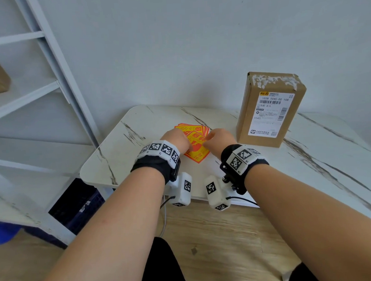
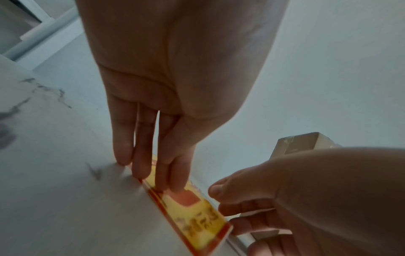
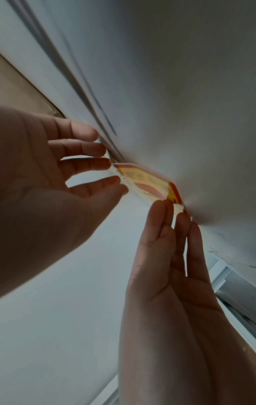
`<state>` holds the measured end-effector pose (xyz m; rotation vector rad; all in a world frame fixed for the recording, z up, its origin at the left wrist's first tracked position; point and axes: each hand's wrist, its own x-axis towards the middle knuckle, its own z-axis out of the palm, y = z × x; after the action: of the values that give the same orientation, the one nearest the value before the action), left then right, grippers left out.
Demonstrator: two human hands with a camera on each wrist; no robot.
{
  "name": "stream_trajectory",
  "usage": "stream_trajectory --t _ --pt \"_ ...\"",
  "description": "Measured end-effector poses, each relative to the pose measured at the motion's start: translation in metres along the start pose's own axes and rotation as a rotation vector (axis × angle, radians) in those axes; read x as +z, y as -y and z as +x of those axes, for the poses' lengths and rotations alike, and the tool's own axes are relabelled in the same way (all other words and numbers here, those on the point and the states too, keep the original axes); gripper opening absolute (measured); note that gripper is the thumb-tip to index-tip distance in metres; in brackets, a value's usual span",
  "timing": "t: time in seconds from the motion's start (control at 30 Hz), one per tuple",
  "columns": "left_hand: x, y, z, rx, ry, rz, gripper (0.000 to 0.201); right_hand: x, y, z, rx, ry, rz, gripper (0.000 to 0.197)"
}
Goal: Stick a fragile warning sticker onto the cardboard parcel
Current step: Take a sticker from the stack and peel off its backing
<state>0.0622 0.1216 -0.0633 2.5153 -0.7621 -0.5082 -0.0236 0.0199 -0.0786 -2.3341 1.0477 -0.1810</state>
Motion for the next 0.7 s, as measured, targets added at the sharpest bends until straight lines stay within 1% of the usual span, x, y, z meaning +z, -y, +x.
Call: stream_trajectory --t 0.1,0.2,0.27,0.33,0.37,0.47,0.53,0.6,0.7 --pt "0.000 0.000 -0.006 0.025 0.036 -0.074 0.031 -0.003 -0.004 -0.001 -0.002 -0.004 0.012 0.025" --pt "0.003 -0.007 -0.011 0.020 0.070 -0.004 0.032 -0.001 -0.006 -0.004 0.034 0.004 -0.159 0.031" --pt "0.004 -0.009 -0.011 0.009 0.075 0.042 0.034 -0.002 -0.007 -0.006 0.051 0.016 -0.267 0.045" --pt "0.004 -0.010 -0.013 0.008 0.081 0.070 0.036 -0.003 -0.009 -0.006 0.042 0.016 -0.303 0.051" --pt "0.004 -0.010 -0.015 0.007 0.088 0.080 0.036 -0.004 -0.008 -0.007 0.029 0.020 -0.304 0.049" --pt "0.003 -0.012 -0.016 0.007 0.091 0.051 0.031 -0.008 -0.007 -0.009 -0.013 0.036 -0.283 0.029" --pt "0.004 -0.010 -0.014 -0.010 0.062 -0.020 0.028 -0.011 -0.009 -0.011 -0.029 0.047 -0.243 0.026" --pt "0.006 -0.006 -0.013 0.004 0.001 -0.090 0.026 -0.016 -0.013 -0.015 -0.047 0.060 -0.189 0.022" --pt "0.006 -0.004 -0.016 -0.011 -0.134 -0.074 0.022 -0.025 -0.020 -0.021 -0.101 0.043 -0.079 0.015"
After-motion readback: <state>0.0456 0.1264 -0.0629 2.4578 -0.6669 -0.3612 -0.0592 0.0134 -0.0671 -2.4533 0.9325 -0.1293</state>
